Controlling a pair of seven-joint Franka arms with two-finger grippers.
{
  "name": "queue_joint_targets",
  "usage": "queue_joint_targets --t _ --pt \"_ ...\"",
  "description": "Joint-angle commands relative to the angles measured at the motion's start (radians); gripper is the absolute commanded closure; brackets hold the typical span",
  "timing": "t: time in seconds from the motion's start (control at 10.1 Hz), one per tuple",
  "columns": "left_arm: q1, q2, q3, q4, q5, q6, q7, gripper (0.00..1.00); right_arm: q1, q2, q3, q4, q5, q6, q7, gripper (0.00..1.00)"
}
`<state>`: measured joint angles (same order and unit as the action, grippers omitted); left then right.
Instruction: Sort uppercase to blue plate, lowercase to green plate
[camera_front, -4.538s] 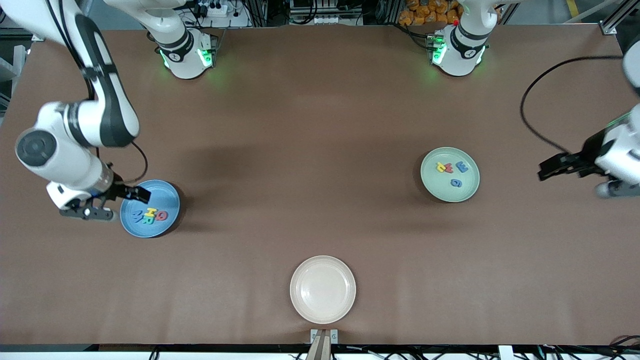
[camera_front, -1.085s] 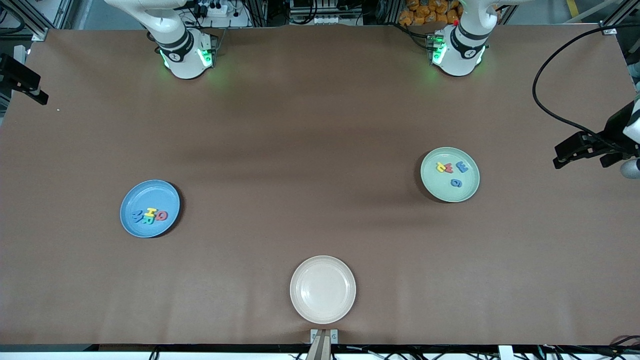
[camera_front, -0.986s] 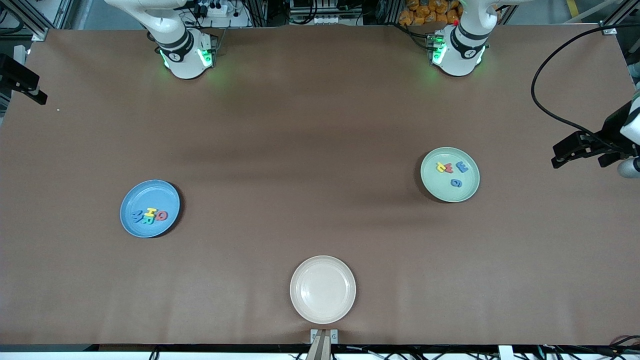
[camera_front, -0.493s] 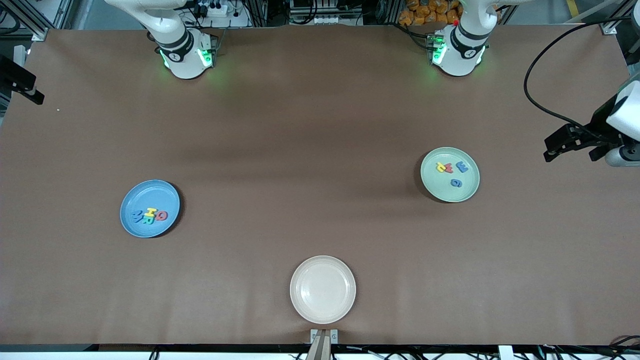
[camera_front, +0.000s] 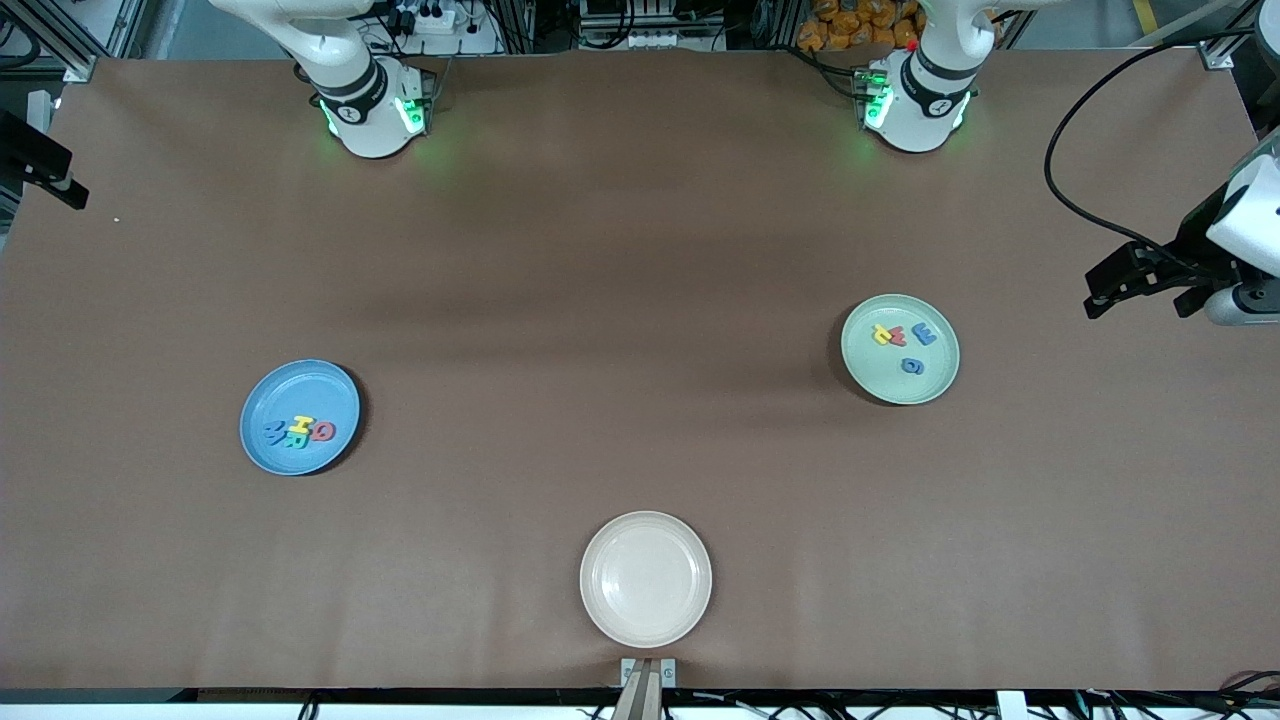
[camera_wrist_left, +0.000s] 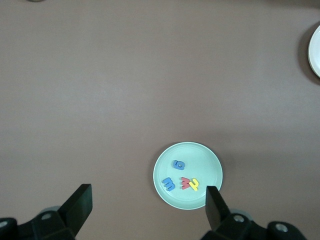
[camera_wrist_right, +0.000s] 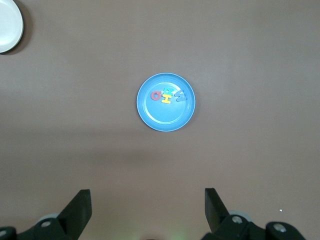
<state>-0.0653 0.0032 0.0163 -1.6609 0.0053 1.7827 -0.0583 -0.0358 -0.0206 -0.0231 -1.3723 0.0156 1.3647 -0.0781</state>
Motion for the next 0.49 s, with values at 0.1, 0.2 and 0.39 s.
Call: queue_joint_targets --t 0.1,0.2,0.39 --pt "-0.010 -0.028 0.011 -0.028 -0.013 0.017 0.025 0.00 -0.019 0.010 0.009 0.025 0.007 -0.018 -0.003 0.00" --pt "-0.010 -0.026 0.011 -0.028 -0.014 0.017 0.025 0.00 -0.019 0.010 0.009 0.025 0.006 -0.018 -0.005 0.00" --pt "-0.001 -0.025 0.005 -0.025 -0.013 0.017 0.023 0.00 -0.026 0.010 0.009 0.025 0.007 -0.018 -0.005 0.00"
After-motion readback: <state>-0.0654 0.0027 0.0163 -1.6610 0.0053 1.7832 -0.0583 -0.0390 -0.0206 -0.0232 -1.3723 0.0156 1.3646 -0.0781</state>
